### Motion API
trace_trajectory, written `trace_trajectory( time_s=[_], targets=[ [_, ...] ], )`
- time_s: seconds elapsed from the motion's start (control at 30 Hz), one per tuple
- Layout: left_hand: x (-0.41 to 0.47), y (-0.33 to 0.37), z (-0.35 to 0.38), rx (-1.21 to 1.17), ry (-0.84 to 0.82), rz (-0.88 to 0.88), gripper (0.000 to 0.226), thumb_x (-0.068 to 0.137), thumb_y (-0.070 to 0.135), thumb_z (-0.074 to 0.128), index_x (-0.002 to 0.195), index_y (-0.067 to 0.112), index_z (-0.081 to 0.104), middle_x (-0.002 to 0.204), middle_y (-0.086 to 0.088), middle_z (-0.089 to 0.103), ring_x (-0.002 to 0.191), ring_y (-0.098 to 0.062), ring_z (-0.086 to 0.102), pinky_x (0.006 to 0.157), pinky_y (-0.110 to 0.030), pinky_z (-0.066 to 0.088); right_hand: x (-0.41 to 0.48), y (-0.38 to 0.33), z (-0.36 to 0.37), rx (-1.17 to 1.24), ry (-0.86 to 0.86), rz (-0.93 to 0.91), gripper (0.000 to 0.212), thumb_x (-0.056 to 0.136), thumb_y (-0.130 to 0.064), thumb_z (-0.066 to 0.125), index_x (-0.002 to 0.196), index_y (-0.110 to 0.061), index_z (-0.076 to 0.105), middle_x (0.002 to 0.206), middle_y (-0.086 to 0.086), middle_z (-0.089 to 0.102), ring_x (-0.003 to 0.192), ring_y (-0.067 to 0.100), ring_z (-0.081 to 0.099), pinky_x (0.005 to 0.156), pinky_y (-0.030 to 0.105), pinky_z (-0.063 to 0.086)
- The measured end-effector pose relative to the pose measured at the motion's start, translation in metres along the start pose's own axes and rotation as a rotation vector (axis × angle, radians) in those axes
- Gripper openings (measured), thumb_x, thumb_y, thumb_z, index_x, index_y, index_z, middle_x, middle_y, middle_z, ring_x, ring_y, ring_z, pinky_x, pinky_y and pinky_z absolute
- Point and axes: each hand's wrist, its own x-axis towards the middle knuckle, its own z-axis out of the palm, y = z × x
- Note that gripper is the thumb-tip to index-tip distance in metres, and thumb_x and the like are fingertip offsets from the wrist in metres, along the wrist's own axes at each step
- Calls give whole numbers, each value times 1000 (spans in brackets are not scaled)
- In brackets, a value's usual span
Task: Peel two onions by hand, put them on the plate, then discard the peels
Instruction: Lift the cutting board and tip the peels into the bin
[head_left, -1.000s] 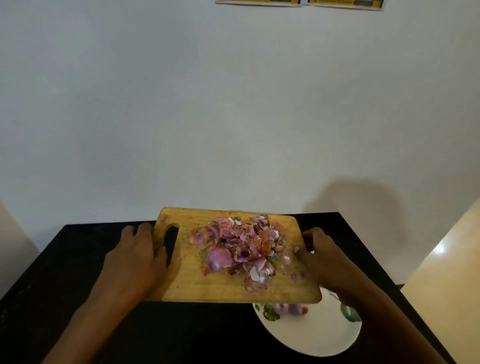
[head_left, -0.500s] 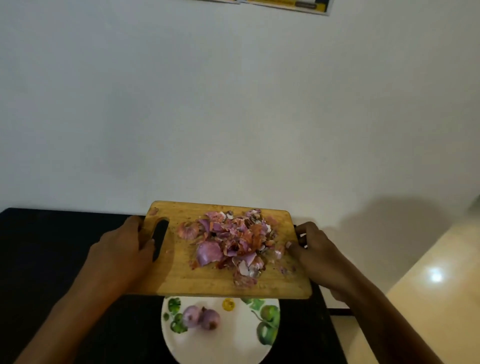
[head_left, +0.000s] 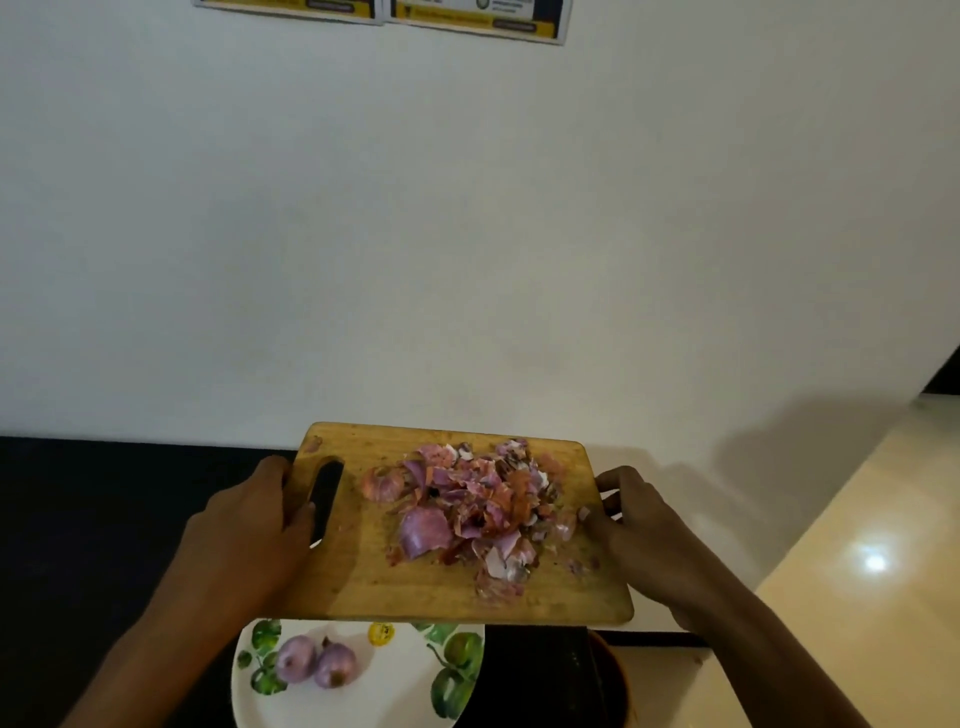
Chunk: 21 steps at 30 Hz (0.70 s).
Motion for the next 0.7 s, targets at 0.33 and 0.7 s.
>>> trace_trajectory(
  time_s=[0.33,0.7],
  targets=[
    [26,17,6,-21,-17,93,29,95,29,46,121,16,43,87,5,48,77,-12,50,65,-28,38,7,9,-3,18,68,62,13,101,-26,43,113,-26,40,121,4,45,87,8,52,58,17,46],
    [23,45,21,-18,-51,92,31,96,28,47,124,18,43,85,7,46,78,-11,47,68,-28,35,5,31,-20,51,73,106,15,101,-27,42,116,-29,37,122,1,43,91,10,52,62,21,51]
  ],
)
